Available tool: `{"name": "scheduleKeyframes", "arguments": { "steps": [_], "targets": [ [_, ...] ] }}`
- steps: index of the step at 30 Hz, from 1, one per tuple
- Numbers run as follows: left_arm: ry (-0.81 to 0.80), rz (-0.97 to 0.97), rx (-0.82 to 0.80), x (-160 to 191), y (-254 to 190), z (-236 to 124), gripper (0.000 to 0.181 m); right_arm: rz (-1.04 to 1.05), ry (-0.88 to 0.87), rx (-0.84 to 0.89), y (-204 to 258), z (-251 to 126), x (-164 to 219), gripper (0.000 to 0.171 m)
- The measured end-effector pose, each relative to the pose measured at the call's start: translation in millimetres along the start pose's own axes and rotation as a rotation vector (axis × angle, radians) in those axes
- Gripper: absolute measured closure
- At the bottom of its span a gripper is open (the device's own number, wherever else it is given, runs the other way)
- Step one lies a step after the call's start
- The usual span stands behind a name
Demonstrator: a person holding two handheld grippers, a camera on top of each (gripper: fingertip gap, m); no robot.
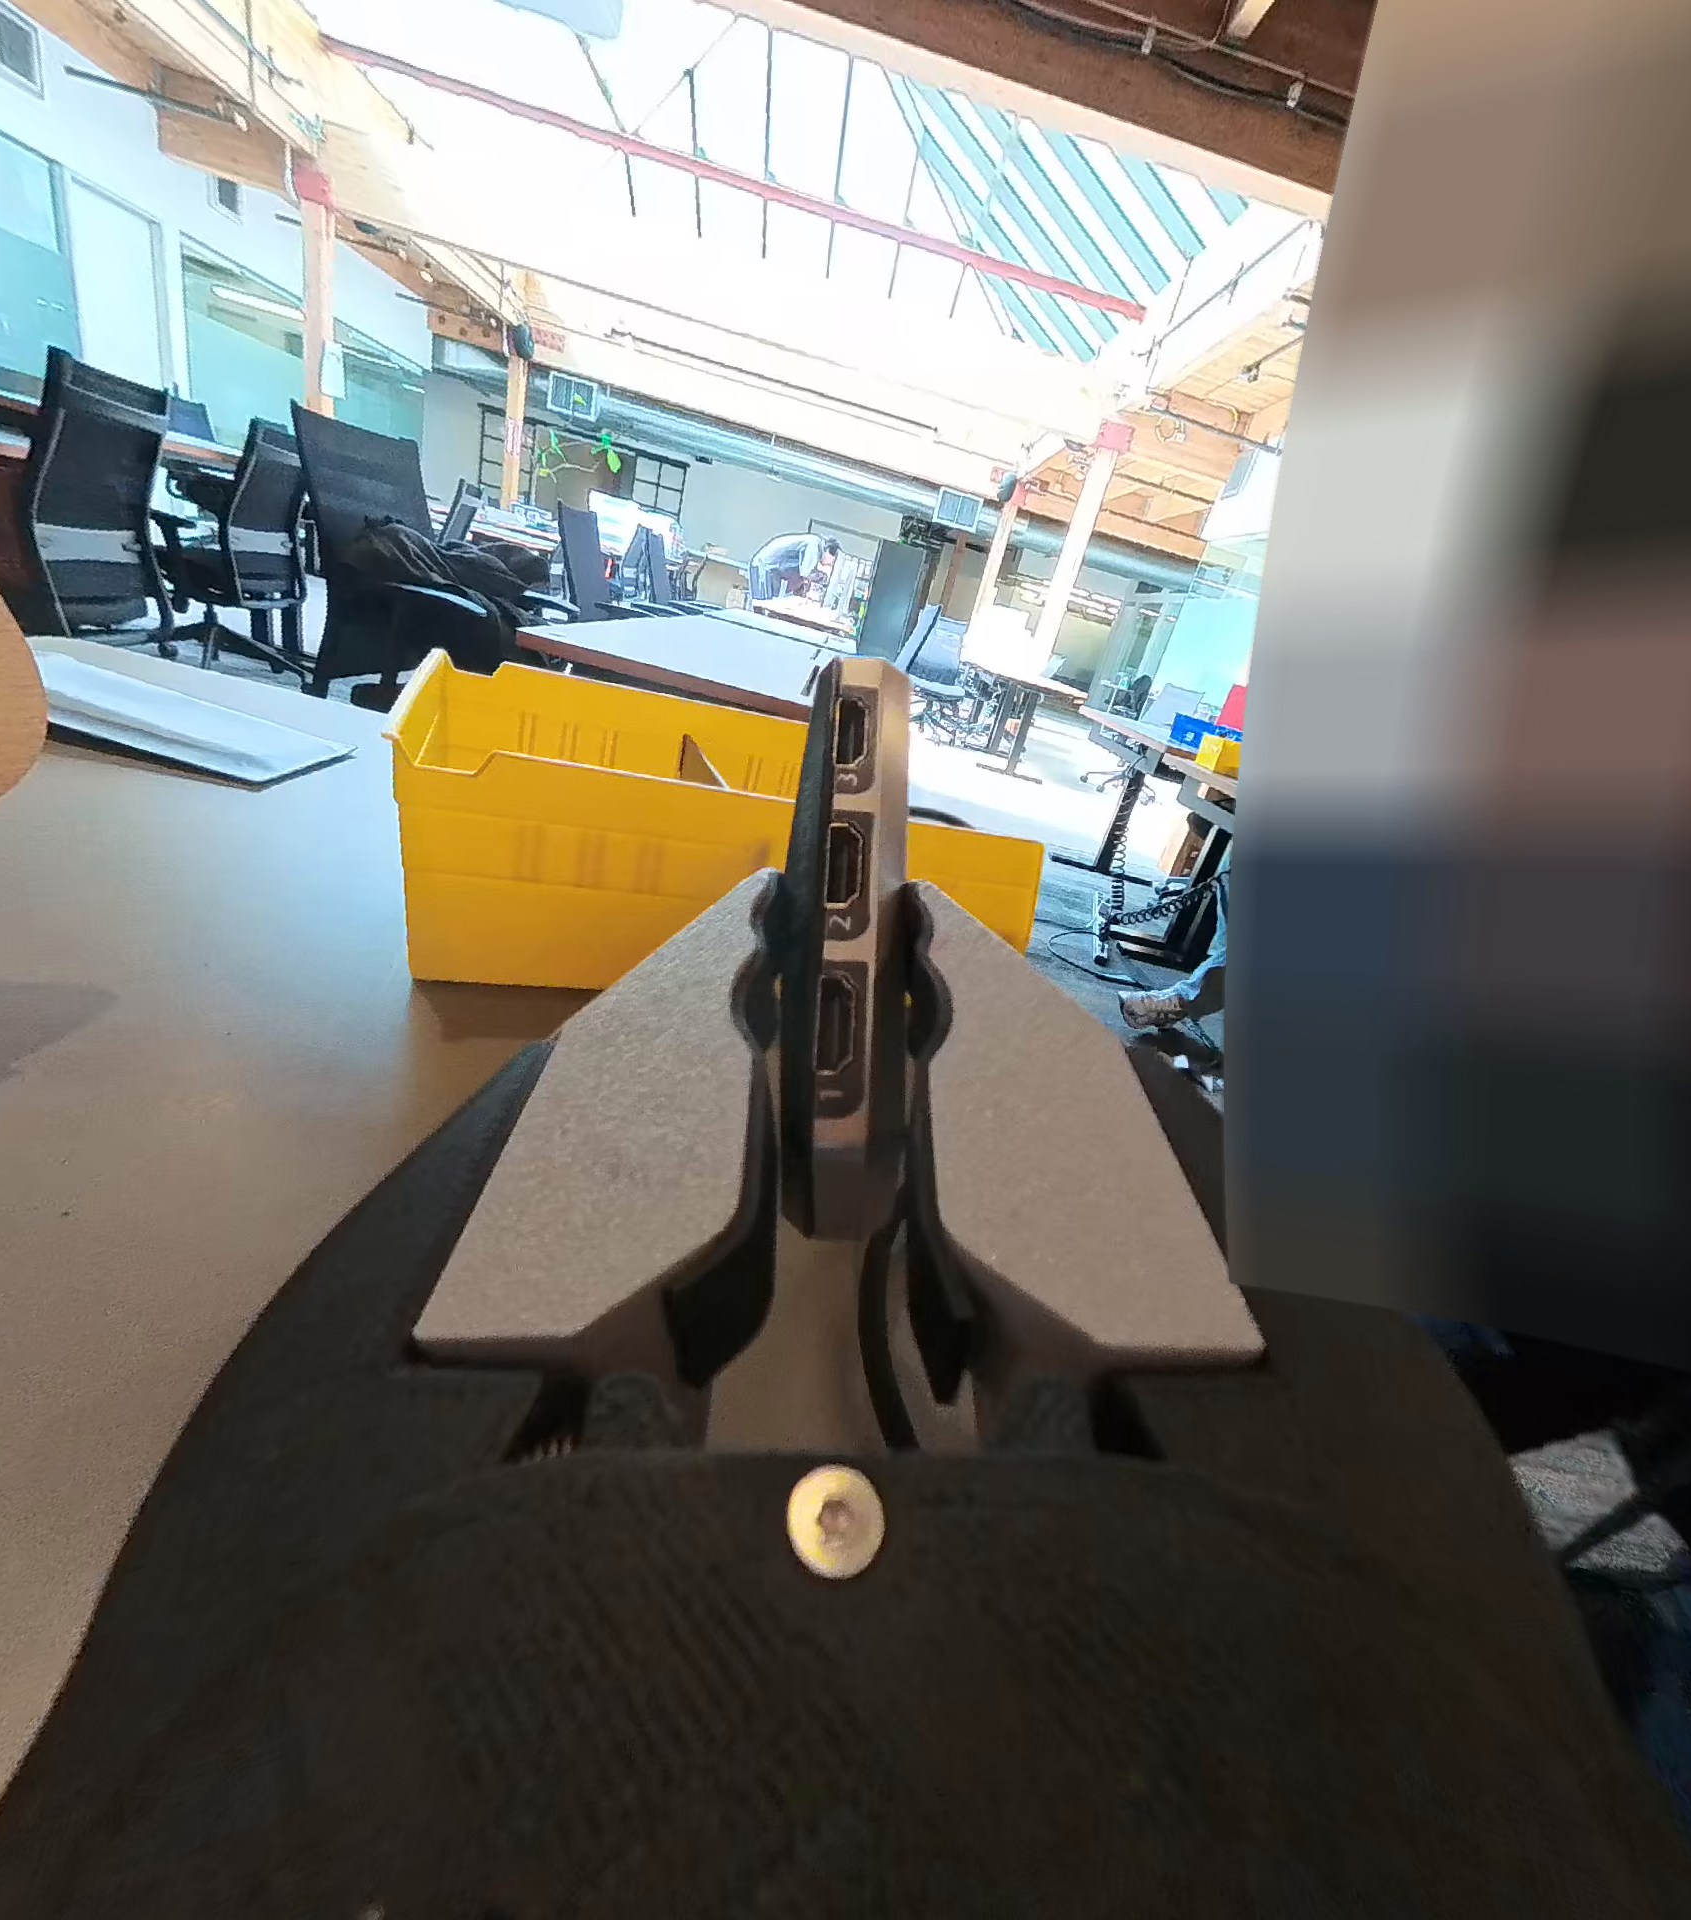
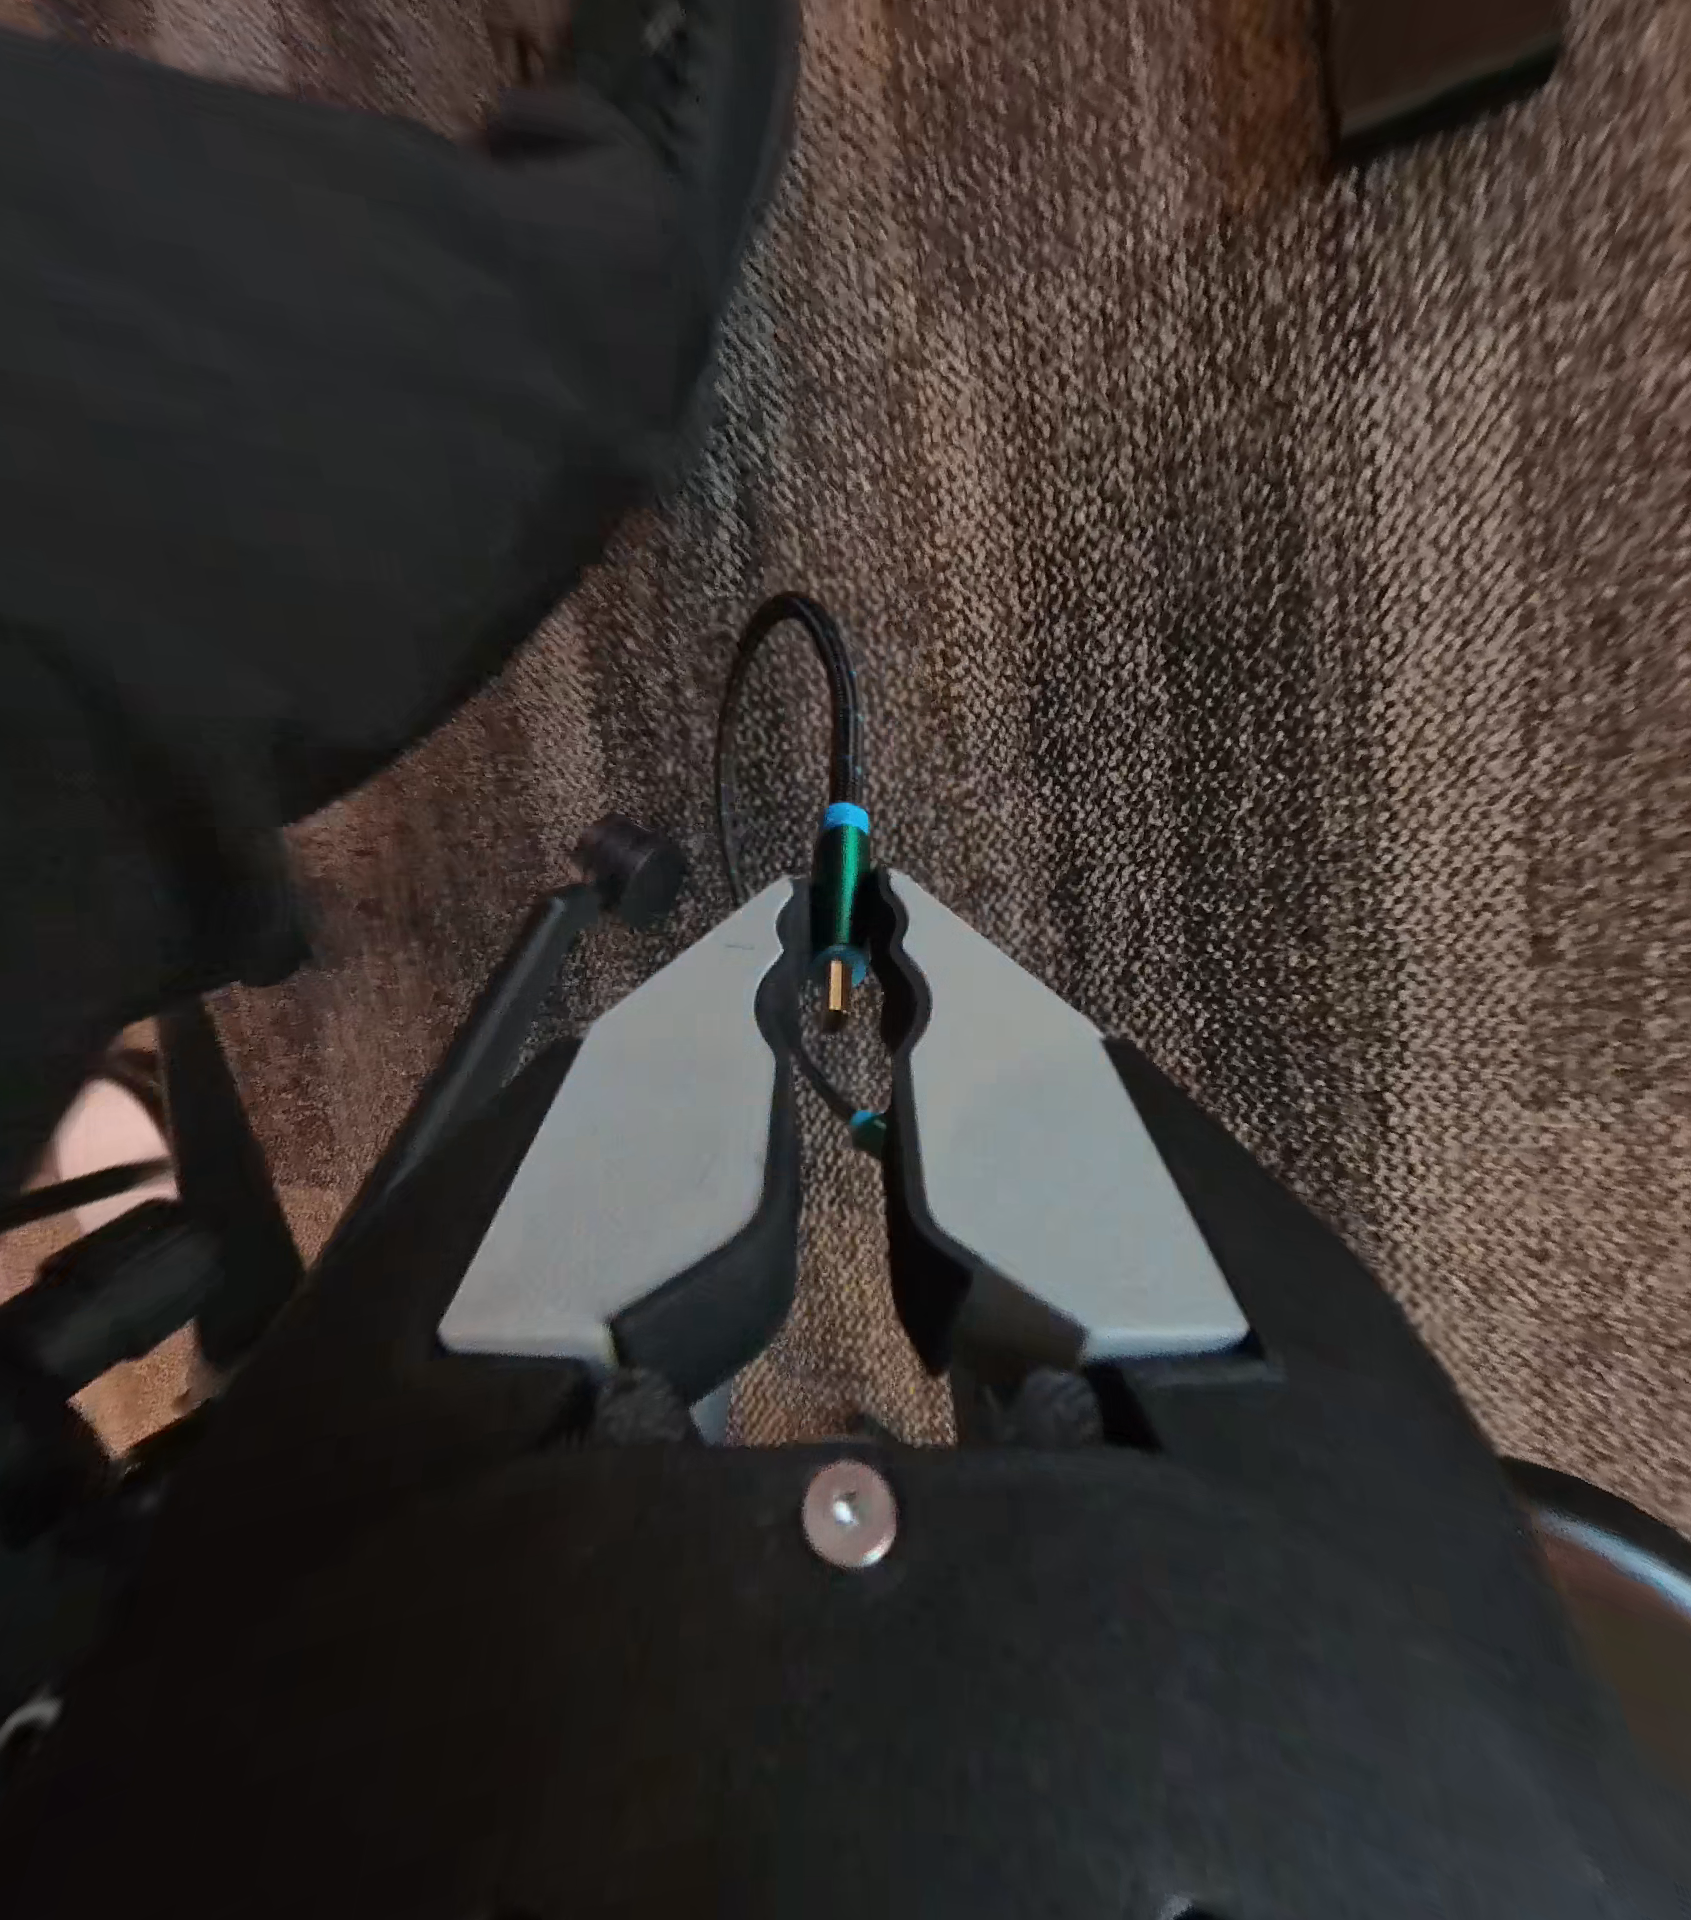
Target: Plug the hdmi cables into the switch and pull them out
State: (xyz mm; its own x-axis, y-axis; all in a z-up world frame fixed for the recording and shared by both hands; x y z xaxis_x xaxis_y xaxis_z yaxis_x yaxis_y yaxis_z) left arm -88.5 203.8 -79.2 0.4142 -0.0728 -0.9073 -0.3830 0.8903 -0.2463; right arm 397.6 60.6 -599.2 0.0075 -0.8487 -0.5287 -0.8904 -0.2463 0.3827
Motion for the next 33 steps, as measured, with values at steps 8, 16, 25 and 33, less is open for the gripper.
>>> {"name": "scheduleKeyframes", "arguments": {
  "steps": [8, 16, 25, 33],
  "targets": [
    [-0.017, 0.014, 0.034, -4.1, -12.2, -2.7, 0.162, -0.222, -0.293, 0.061, 77.9, -206.3, -107.8, 0.162],
    [0.003, -0.005, 0.072, 2.3, -17.6, 0.1, 0.162, -0.627, -0.786, 0.302, 202.6, -440.3, -266.6, 0.162],
    [0.006, -0.024, 0.053, 3.4, -12.3, -7.4, 0.163, -0.775, -1.044, 0.361, 289.6, -515.4, -448.6, 0.163],
    [-0.009, -0.013, 0.042, -0.5, -12.4, -9.1, 0.163, -0.694, -0.805, 0.350, 267.8, -399.2, -494.5, 0.163]
  ]
}}
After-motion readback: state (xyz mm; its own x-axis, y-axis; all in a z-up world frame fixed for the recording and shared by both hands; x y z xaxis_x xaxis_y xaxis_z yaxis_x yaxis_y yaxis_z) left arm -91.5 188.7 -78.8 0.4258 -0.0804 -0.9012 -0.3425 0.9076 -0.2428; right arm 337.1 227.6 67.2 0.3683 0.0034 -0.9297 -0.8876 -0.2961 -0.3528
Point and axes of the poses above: each gripper's, where its closed fingertips meet, z out along the fingers, x out of its underside, y = z × x across the jaws, the point moved 7 cm from there along -z, back along the fingers, and after that the axes turned 11 degrees about -y, right-handed, at the moved point
